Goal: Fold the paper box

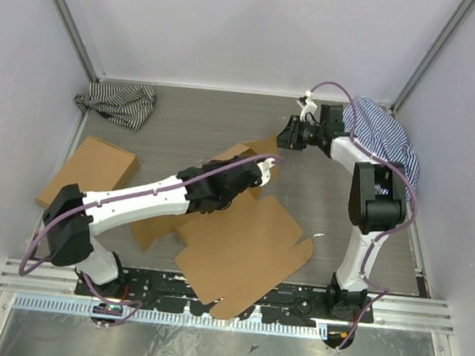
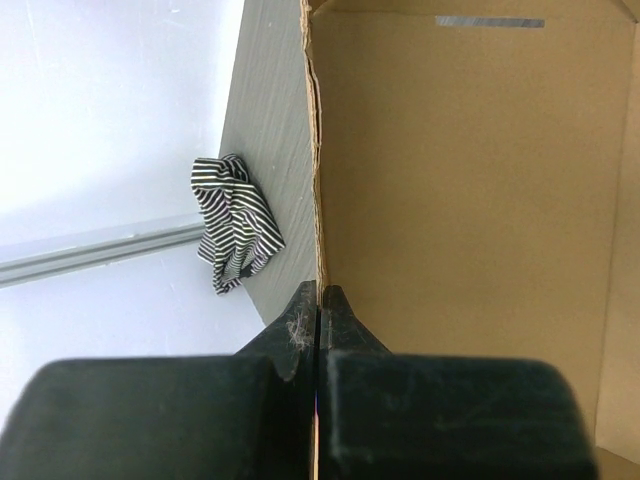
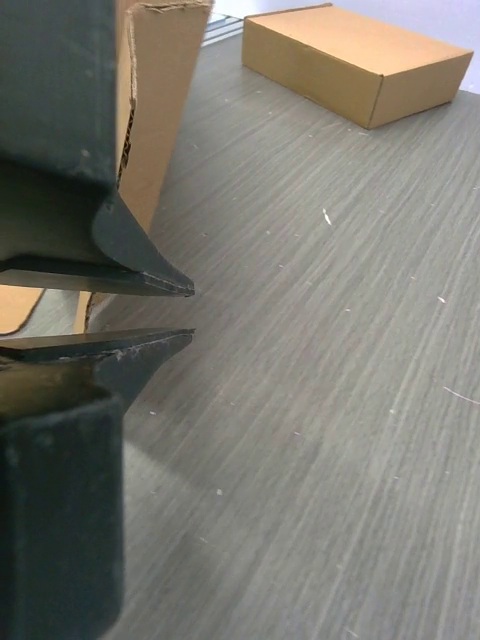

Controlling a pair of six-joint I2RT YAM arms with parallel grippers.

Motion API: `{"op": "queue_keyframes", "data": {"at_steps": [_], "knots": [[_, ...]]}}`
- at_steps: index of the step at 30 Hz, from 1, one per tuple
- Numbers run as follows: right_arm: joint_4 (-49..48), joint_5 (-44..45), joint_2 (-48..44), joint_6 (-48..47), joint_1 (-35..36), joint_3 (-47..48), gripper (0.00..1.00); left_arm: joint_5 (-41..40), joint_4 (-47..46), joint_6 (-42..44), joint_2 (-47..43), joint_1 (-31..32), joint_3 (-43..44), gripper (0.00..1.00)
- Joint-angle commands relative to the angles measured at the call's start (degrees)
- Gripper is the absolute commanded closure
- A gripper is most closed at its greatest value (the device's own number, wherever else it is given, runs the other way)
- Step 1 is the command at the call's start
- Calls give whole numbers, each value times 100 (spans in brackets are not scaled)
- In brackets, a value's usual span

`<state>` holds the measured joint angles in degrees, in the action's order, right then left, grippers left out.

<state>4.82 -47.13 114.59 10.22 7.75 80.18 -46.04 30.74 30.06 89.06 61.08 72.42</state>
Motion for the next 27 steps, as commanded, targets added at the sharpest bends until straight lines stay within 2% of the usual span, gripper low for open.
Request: {"op": "queue_keyframes", "data": {"at_steps": [1, 12, 20, 27], "knots": [[-42, -52, -774, -203, 44, -330, 76, -240, 10, 96, 146, 62, 110, 100], [229, 329, -1853, -385, 270, -1266, 74, -625, 112, 68, 401, 190, 283, 100], [25, 516, -2342, -398, 493, -1946, 67, -723, 271, -63, 365, 298, 397, 100], [-506, 192, -2753, -414, 513, -2672, 56, -778, 394, -185, 373, 368, 427, 100]]}}
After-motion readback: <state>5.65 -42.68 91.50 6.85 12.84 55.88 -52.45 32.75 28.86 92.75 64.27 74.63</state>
